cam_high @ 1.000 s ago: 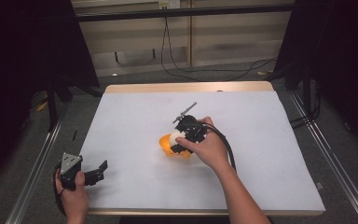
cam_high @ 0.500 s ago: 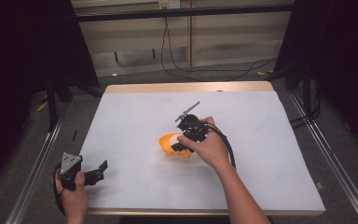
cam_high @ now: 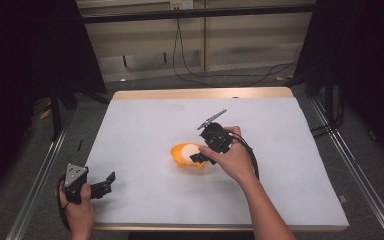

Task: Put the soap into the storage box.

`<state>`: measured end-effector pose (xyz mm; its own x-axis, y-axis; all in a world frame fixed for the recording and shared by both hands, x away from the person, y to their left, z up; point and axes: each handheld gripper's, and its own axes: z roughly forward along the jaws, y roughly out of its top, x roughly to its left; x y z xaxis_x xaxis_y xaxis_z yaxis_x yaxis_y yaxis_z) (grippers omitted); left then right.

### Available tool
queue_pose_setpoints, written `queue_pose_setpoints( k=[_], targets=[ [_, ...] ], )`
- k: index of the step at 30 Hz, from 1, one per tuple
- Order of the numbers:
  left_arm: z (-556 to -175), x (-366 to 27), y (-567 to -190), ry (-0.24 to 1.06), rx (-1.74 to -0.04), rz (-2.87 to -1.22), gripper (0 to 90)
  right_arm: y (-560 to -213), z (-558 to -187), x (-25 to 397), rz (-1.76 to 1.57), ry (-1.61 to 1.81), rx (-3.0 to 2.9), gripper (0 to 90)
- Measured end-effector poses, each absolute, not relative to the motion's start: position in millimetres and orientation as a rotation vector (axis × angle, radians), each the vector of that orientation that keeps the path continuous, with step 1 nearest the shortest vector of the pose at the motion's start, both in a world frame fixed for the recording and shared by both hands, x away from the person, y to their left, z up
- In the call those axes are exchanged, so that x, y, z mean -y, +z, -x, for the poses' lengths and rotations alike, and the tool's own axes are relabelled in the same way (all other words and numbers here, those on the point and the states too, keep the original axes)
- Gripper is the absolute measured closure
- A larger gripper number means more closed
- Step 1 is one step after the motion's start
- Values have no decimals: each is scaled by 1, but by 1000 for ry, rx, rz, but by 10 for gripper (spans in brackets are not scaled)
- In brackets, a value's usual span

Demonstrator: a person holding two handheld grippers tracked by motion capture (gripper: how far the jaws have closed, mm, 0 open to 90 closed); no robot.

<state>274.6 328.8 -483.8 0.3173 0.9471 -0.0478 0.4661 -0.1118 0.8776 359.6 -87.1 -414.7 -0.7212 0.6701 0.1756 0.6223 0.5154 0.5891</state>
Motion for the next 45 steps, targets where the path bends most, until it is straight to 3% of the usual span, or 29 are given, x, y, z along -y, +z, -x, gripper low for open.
queue_pose_setpoints(
  k=[8,45],
  targets=[
    [-275,-328,-484,704,-1282,-1725,0,-417,-348,115,-1233,1038,-2602,1],
    [-275,-328,-484,714,-1275,-1748,0,-448,-285,259,-1448,1028,-2224,7]
  ],
)
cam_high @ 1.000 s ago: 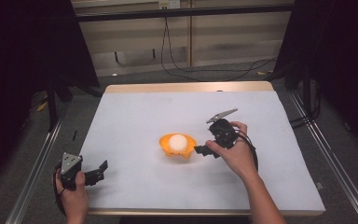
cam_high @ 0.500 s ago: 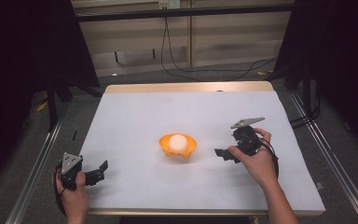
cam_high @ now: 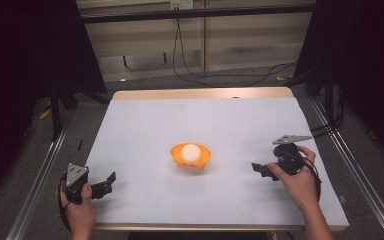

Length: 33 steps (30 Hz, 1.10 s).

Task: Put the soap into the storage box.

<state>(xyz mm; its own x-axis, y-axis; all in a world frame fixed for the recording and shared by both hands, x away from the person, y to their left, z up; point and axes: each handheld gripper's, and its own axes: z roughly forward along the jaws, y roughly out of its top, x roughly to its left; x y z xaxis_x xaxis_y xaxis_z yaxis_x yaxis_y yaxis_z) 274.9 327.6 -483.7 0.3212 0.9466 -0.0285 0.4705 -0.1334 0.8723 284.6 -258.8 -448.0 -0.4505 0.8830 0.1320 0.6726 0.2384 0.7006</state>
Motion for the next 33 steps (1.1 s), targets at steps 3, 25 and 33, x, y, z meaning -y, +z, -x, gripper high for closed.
queue_pose_setpoints(
  k=[3,25,33],
  targets=[
    [-275,-327,-484,715,-1276,-1747,0,-450,-279,270,-1472,1043,-2190,7],
    [-274,-327,-484,718,-1275,-1747,0,-468,-236,341,-1594,1079,-2012,14],
    [-274,-327,-484,721,-1268,-1751,0,-469,-217,369,-1619,1125,-1906,14]
  ],
)
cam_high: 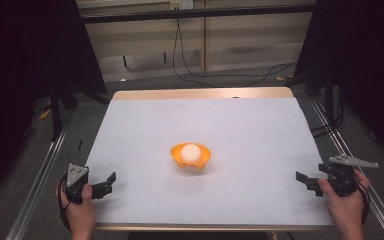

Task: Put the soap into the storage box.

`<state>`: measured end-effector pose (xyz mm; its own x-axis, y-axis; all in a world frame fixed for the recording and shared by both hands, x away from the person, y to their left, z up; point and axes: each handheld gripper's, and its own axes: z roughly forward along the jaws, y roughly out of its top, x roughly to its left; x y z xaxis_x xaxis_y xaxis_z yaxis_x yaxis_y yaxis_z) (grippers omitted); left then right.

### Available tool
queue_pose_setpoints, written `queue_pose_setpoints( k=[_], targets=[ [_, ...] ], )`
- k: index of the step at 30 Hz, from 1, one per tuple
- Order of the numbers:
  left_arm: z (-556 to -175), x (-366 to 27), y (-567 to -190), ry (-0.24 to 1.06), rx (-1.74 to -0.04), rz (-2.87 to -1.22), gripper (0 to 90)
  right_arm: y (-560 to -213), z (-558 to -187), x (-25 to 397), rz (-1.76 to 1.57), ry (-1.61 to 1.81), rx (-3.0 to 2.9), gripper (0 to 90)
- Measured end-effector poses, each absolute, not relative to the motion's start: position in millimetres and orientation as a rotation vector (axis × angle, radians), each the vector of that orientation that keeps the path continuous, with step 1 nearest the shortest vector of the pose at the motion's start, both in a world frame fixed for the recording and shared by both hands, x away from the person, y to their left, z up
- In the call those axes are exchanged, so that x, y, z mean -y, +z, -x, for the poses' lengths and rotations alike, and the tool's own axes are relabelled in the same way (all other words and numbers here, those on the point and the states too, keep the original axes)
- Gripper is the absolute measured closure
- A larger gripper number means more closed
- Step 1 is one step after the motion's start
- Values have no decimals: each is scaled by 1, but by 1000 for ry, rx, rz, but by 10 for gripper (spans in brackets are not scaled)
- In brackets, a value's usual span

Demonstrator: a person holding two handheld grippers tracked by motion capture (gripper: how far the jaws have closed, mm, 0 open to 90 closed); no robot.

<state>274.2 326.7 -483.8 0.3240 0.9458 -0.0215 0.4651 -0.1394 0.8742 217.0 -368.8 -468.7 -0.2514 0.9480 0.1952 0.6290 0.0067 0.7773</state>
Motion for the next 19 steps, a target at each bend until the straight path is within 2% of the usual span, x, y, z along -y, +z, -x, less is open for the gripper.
queue_pose_setpoints(
  k=[9,19],
  targets=[
    [-274,-327,-484,724,-1265,-1754,0,-476,-195,394,-1651,1171,-1818,21],
    [-274,-326,-484,724,-1267,-1753,0,-477,-189,396,-1633,1208,-1777,28]
  ],
)
